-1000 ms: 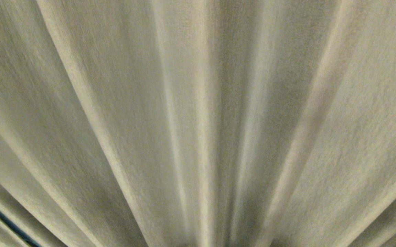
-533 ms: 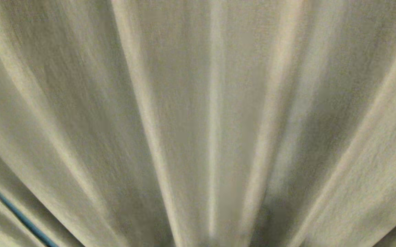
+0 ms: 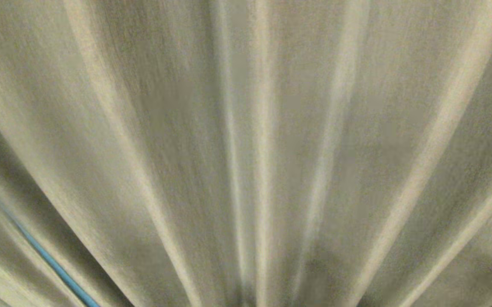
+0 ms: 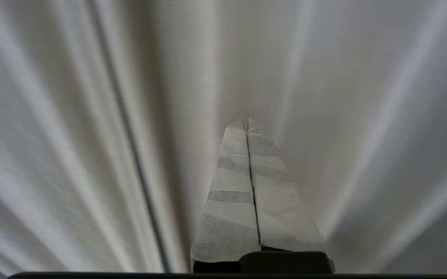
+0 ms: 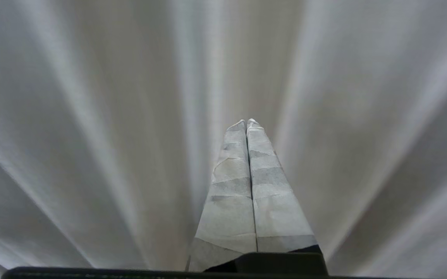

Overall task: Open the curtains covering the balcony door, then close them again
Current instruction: Close the outer curtains on both sides

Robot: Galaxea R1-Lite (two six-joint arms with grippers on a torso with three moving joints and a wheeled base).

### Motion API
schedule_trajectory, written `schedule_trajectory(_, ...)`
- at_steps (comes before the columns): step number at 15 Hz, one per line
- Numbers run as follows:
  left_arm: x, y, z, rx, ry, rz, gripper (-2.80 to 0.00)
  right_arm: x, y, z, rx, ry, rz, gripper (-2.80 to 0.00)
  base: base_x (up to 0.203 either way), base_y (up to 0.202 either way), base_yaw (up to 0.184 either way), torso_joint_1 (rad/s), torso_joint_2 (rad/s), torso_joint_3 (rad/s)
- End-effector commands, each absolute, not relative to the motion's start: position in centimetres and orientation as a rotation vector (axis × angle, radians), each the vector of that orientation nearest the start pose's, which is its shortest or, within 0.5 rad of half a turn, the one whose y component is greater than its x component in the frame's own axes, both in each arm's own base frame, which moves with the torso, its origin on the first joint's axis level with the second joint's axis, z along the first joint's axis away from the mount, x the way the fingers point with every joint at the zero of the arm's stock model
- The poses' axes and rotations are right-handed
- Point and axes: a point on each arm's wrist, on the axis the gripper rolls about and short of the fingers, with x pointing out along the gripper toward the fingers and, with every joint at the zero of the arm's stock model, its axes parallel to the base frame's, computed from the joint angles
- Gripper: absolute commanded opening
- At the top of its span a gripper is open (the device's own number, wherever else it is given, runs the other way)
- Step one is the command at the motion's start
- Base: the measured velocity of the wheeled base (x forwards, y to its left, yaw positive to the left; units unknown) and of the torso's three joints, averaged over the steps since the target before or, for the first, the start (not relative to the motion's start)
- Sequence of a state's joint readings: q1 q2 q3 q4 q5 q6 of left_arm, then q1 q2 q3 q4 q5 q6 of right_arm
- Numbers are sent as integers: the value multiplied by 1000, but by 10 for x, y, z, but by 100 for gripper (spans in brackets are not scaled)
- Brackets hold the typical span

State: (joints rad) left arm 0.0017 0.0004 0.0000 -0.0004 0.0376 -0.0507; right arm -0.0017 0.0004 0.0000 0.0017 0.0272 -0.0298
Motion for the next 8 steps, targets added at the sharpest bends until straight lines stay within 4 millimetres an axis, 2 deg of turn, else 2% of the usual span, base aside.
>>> schedule_trajectory(1,-23,1,75,-52,-1,40,-280,-23,1,75,-31,1,26,-280,0,192,1,7,-2,-2)
schedule_trajectory(8,-23,1,75,-51,-1,40,-280,-23,1,75,-31,1,26,-280,0,188,0,6,2,3)
